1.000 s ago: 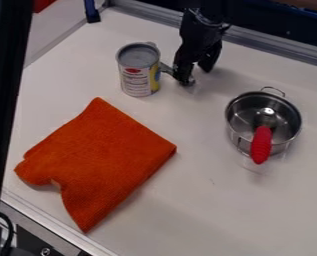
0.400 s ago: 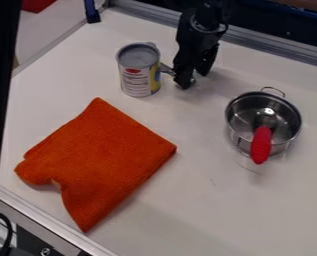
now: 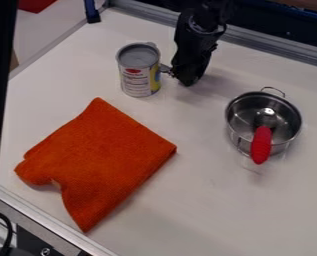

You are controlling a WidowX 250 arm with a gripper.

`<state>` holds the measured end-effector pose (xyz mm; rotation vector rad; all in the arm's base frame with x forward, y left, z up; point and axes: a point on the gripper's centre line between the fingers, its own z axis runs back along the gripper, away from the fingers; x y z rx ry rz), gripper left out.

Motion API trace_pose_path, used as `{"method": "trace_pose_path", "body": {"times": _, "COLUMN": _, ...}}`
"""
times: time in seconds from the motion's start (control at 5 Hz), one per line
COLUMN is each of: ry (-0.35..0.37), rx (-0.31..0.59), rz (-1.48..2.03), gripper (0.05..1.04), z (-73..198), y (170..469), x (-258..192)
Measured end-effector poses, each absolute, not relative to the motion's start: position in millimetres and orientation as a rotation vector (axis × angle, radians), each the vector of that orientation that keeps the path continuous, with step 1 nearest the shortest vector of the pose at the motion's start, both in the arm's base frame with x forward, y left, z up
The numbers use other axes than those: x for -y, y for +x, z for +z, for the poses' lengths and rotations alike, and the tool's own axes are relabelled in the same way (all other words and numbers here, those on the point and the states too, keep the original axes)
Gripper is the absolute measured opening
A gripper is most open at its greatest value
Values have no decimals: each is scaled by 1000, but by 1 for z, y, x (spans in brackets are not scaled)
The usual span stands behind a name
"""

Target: Move the silver knife from the top left of the table to the top of the pot

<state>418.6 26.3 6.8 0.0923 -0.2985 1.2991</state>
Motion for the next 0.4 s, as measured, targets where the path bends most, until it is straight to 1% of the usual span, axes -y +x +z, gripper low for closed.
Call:
{"method": "trace_pose_path", "body": {"times": 0.2, "ry": 72, "rx": 333, "rz": 1266, "gripper": 340, "z": 9, "y": 420, "x": -24}}
{"method": "trace_pose_path", "body": {"times": 0.4, "ry": 65, "rx": 394, "rz": 1189, "gripper": 340, "z": 12, "y": 421, "x": -18}}
